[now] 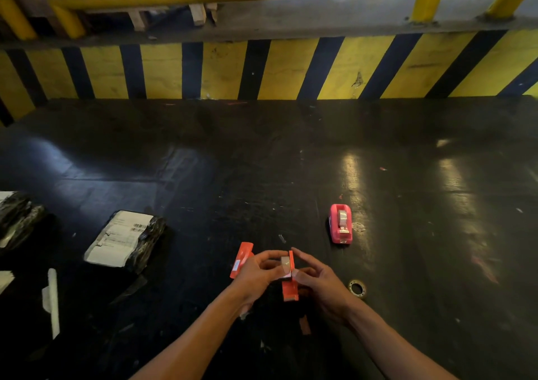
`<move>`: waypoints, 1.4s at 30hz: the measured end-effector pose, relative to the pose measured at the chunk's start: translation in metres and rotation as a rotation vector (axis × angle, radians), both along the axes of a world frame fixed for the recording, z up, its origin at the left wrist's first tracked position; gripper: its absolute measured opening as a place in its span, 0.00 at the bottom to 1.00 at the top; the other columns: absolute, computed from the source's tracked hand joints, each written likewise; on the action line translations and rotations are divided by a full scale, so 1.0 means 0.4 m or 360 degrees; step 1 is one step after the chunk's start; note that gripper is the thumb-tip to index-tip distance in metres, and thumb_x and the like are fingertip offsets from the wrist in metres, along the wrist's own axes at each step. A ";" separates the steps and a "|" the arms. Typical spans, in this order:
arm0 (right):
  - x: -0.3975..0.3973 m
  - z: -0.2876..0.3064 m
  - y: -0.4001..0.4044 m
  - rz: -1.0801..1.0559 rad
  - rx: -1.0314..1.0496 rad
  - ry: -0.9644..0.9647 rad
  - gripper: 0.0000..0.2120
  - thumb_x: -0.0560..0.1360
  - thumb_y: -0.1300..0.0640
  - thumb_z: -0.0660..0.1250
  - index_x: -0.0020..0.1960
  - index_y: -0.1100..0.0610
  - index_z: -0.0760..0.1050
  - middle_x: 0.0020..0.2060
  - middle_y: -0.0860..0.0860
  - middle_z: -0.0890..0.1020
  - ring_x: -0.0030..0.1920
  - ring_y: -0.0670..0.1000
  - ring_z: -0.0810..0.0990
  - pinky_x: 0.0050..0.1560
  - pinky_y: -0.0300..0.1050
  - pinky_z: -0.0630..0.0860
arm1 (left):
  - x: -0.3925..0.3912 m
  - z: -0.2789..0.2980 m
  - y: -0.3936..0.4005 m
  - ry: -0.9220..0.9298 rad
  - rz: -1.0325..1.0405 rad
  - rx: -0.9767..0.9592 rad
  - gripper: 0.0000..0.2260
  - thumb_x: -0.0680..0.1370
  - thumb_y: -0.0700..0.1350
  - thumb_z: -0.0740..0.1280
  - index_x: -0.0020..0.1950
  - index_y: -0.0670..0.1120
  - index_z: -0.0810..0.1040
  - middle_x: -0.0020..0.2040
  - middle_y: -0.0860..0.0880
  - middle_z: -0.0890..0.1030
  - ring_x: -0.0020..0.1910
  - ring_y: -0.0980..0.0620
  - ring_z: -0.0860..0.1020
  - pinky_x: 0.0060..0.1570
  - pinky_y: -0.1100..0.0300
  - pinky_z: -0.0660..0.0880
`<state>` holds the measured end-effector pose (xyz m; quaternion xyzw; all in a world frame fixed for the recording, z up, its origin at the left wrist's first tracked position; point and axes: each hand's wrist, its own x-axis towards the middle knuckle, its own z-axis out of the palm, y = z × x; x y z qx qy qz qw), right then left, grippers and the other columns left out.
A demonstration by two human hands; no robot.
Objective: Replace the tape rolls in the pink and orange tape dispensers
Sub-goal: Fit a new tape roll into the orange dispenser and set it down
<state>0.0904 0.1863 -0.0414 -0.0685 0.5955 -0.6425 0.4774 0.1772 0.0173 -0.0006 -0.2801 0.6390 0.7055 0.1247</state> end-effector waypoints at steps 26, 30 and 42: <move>-0.034 -0.008 0.023 -0.0166 -0.0012 -0.0348 0.22 0.80 0.65 0.64 0.68 0.43 0.73 0.64 0.62 0.79 0.59 0.61 0.81 0.57 0.56 0.81 | -0.039 -0.121 -0.155 -0.0423 -0.0337 -0.1549 0.22 0.80 0.45 0.65 0.74 0.57 0.68 0.68 0.42 0.75 0.65 0.41 0.75 0.63 0.44 0.76; -0.026 0.000 0.021 -0.0183 -0.0026 -0.0338 0.21 0.80 0.65 0.65 0.65 0.43 0.74 0.62 0.62 0.81 0.55 0.59 0.84 0.52 0.54 0.82 | -0.040 -0.102 -0.139 -0.0408 -0.0265 -0.1506 0.13 0.80 0.49 0.67 0.64 0.53 0.75 0.63 0.44 0.78 0.59 0.45 0.79 0.58 0.48 0.78; -0.006 0.012 -0.010 -0.0163 -0.0038 -0.0247 0.22 0.78 0.62 0.69 0.68 0.44 0.73 0.60 0.60 0.84 0.54 0.60 0.86 0.48 0.53 0.83 | -0.035 0.018 -0.046 -0.0209 0.0137 0.0101 0.21 0.78 0.44 0.71 0.71 0.50 0.72 0.58 0.39 0.84 0.54 0.42 0.86 0.58 0.43 0.82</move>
